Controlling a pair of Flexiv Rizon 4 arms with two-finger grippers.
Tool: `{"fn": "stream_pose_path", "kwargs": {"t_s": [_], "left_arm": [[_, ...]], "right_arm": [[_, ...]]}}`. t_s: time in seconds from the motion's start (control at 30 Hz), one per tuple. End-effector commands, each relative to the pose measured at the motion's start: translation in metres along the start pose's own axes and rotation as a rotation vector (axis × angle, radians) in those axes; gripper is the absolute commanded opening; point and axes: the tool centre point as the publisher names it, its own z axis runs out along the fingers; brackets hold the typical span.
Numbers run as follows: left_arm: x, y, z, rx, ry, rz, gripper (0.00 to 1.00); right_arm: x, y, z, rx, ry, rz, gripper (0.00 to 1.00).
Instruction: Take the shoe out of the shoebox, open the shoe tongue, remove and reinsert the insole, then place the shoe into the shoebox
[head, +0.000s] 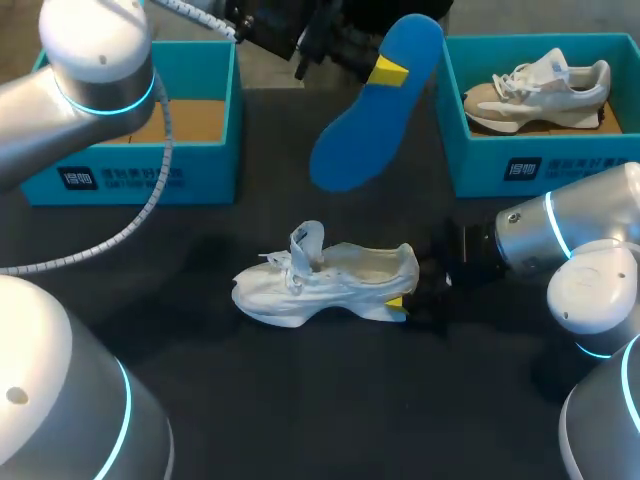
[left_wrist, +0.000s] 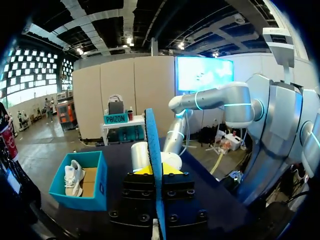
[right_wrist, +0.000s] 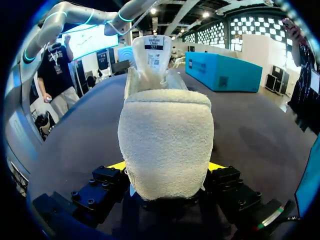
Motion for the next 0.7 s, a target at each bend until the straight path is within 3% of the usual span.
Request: {"fn": "stream_pose_path", "kwargs": {"t_s": [0.03, 0.4, 0.57, 0.7], "left_arm": [[0.004, 0.001, 0.000, 0.002, -0.019, 0.000, 0.00], [0.004, 0.001, 0.000, 0.002, -0.019, 0.000, 0.00], [0.018, -0.004, -0.006, 0.147, -0.051, -0.164, 0.00], [0.025, -0.009, -0.004, 0.207, -0.041, -0.280, 0.00]], "right_arm": [[-0.002, -0.003, 0.001, 0.002, 0.000, 0.000, 0.00], [-0.002, -0.003, 0.001, 0.002, 0.000, 0.000, 0.00], [-0.002, -0.003, 0.001, 0.002, 0.000, 0.000, 0.00], [-0.002, -0.003, 0.001, 0.002, 0.000, 0.000, 0.00]]}}
